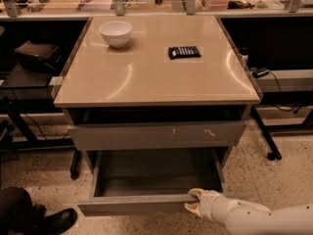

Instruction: Open middle drawer

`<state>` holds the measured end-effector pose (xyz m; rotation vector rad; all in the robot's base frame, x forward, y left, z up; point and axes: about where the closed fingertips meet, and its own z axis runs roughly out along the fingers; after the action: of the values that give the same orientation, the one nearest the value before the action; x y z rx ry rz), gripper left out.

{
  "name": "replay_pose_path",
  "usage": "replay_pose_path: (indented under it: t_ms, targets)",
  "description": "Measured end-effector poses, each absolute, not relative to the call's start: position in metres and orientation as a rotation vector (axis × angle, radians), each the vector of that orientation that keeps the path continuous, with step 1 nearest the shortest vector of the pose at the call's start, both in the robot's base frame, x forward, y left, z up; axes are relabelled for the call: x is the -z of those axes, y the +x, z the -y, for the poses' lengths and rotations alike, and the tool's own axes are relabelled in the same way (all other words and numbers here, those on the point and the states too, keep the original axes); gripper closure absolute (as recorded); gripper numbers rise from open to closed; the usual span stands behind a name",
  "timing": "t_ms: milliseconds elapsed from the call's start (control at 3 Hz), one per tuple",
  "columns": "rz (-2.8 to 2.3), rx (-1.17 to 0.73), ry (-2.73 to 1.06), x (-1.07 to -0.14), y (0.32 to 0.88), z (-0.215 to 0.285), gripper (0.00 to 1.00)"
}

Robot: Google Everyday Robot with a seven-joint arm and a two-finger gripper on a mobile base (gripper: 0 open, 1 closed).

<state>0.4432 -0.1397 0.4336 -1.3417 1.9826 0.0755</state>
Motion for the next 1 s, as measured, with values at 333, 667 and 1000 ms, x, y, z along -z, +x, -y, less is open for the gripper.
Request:
replay_pose_path:
  t_ms: [333,667,1000]
  targets:
    - [-1.983,-0.076,-1.342,-0.436,0.443,0.140,1.00]
    - [-2.000,-0.083,-1.316,-0.428,0.419,0.143,1.00]
    - [-2.000,-0.084,-1.316,-0.433,0.419,0.142,1.00]
